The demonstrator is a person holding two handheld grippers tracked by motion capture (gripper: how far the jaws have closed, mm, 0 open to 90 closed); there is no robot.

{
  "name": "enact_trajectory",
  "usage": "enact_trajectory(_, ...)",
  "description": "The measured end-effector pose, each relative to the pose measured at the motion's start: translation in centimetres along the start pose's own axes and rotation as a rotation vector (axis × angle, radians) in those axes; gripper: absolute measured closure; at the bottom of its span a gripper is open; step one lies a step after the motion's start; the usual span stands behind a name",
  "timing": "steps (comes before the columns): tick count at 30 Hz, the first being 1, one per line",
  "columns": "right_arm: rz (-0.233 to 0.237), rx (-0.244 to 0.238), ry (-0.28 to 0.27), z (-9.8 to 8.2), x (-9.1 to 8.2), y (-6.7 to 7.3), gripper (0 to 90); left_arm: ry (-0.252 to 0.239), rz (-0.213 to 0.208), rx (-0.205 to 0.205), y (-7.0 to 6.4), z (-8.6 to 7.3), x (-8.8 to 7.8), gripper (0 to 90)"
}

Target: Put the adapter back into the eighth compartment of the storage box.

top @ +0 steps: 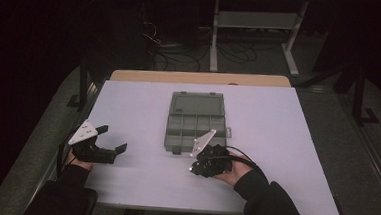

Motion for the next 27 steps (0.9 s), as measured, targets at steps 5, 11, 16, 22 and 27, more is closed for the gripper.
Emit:
enact_trajectory(5,-0.010,0.010,-0.014,-0.1,-0.8,-0.4,74.6,0.000,0.002,0.000,0.0,0.0,0.0,0.0)
enact_trajectory(11,-0.024,0.023,-0.038,-0.3,-1.7,-1.0,74.6,0.000,0.002,-0.002,0.0,0.0,0.0,0.0)
enact_trajectory(16,-0.035,0.035,-0.043,-0.5,-2.3,-1.3,74.6,0.000,0.002,-0.003,0.0,0.0,0.0,0.0)
enact_trajectory(22,-0.041,0.045,-0.055,-0.6,-2.8,-1.7,74.6,0.001,0.003,-0.003,0.1,0.0,0.0,0.0)
enact_trajectory(27,-0.046,0.048,-0.059,-0.7,-3.1,-1.8,74.6,0.001,0.002,-0.003,0.1,0.0,0.0,0.0)
Point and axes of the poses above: each handheld gripper's, and its own axes: x roughly forward along the jaws, z roughly out of its top, y roughly to its left, the point moved 6 cm from there along x, roughly forward along the jaws, and after that the axes turned 9 degrees about y, right-handed, at the moved point
